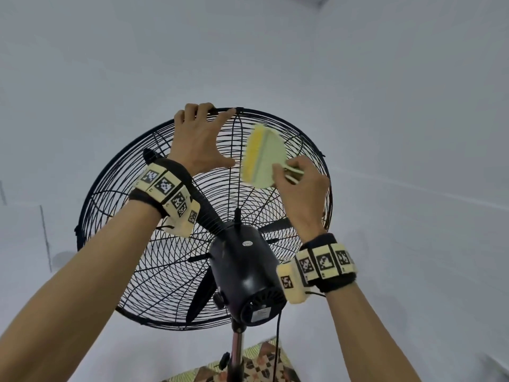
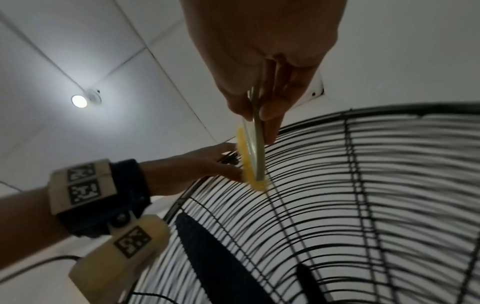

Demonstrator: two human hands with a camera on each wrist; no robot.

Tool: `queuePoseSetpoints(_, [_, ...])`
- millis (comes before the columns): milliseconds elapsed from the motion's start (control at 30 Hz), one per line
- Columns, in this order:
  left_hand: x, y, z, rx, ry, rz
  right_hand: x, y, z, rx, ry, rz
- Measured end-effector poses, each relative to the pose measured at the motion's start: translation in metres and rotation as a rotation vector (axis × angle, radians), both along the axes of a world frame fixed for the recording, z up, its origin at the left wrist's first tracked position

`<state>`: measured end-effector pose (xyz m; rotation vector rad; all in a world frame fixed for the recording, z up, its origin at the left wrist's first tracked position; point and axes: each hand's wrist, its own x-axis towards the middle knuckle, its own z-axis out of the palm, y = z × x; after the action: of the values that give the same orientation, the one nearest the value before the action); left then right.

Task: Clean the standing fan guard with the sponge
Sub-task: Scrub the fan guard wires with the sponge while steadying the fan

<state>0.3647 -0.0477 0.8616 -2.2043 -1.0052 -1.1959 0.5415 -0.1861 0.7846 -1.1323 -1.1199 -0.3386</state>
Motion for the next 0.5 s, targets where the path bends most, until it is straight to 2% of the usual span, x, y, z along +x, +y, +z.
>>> queuePoseSetpoints(67, [0.002,0.001,0.0,0.01,-0.006,-0.004,-0.006,0.005,0.001,-0.022,-0.036,0.018])
queuePoseSetpoints(133, [0.001,0.002,-0.001,0.005,-0.011,-0.01,0.002,0.006,-0.001,-0.016,0.037,-0.016])
queuePoseSetpoints(267, [-0.006,0.006,-0.001,-0.005,-0.021,-0.004,0.025,-0.003,-0.003,-0.028,0.091,-0.232])
queuePoseSetpoints(400, [0.001,0.003,-0.002,0.023,-0.02,-0.011,0.003,-0.002,0.003,0.002,0.001,0.014])
queuePoseSetpoints(467, [0.003,0.002,-0.002,0.029,-0.018,-0.021,-0.004,0.002,0.001,-0.005,-0.028,0.051])
queuePoseSetpoints(500, [0.002,0.003,-0.002,0.023,-0.017,-0.025,-0.002,0.004,-0.001,-0.011,0.012,0.052])
